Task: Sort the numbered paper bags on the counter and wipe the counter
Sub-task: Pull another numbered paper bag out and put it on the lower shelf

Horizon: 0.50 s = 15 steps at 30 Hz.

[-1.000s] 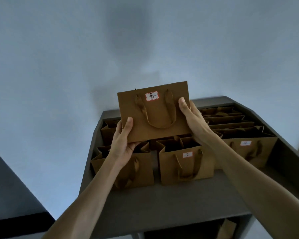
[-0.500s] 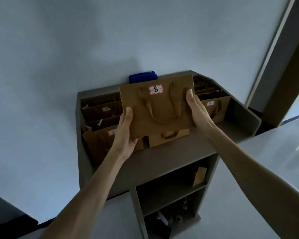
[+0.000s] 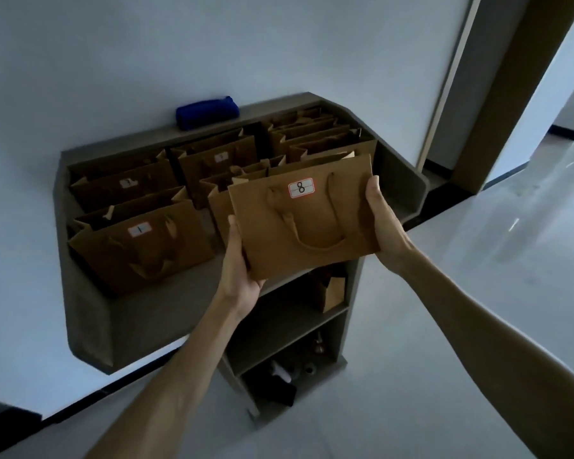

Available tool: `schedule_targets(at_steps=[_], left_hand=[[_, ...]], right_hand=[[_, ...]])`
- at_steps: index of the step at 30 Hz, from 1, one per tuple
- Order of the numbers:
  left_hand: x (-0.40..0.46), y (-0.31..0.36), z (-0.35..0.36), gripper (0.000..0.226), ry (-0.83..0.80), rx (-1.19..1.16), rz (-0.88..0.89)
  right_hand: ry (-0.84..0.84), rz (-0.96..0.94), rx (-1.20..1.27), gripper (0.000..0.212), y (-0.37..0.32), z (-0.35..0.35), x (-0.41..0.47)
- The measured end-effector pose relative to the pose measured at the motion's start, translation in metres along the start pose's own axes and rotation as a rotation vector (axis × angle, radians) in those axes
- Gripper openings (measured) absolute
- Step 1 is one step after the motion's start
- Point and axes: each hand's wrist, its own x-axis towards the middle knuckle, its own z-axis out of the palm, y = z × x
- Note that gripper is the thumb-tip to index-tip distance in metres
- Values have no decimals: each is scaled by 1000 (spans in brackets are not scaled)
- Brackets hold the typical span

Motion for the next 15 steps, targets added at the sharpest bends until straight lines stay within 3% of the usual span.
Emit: schedule_targets(at_steps=[2, 7, 11, 15], left_hand=[[-5, -24, 10, 41, 13, 41, -56], [-13, -90, 18, 33, 36, 101, -210], [-14, -133, 19, 34, 146, 79, -371], [-11, -169, 6, 61, 164, 131, -429]], right_hand=[[27, 48, -20, 120, 15, -16, -9], [80, 175, -7, 80, 65, -52, -29], [72, 241, -53, 83, 103, -71, -39], [23, 275, -43, 85, 144, -82, -41]])
